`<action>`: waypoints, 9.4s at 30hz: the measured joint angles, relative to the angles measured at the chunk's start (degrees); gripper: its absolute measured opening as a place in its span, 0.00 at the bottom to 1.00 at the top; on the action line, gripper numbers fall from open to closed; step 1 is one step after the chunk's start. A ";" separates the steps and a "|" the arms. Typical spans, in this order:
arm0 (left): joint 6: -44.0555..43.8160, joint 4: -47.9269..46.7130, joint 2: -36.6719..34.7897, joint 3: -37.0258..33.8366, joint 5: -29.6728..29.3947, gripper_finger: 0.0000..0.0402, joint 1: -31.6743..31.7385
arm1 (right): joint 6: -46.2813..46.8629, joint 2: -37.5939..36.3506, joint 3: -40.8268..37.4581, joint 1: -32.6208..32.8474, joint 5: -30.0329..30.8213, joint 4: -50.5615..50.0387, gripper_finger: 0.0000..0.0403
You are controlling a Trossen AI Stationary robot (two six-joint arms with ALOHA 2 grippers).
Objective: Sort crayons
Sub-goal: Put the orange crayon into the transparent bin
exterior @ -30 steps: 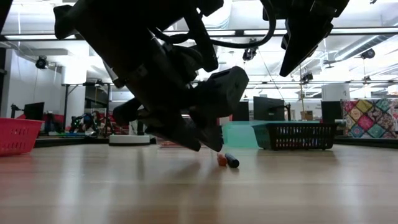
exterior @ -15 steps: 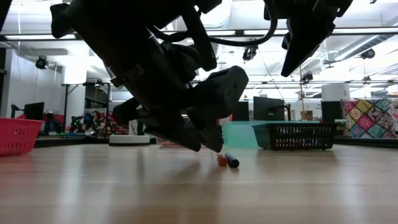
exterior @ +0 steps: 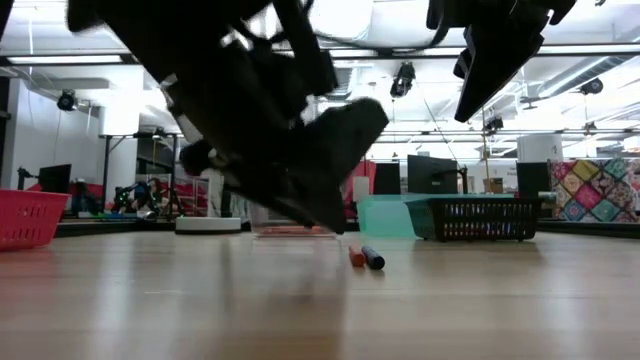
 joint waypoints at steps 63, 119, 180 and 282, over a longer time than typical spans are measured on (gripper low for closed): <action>36.07 33.01 1.00 -10.69 -4.62 0.00 -1.21 | -2.76 0.11 -4.79 -0.02 1.57 3.47 0.15; 14.55 27.86 2.24 -10.15 -9.60 0.51 -2.43 | -3.42 0.11 -4.90 -0.02 1.58 5.16 0.16; 27.71 5.48 -26.80 -19.63 -16.97 0.00 -4.42 | -20.19 0.11 -15.92 -0.01 2.99 39.08 0.16; 60.93 54.56 -59.38 -45.39 -35.13 0.00 -14.56 | -46.07 31.85 30.41 -15.04 -16.13 13.50 0.03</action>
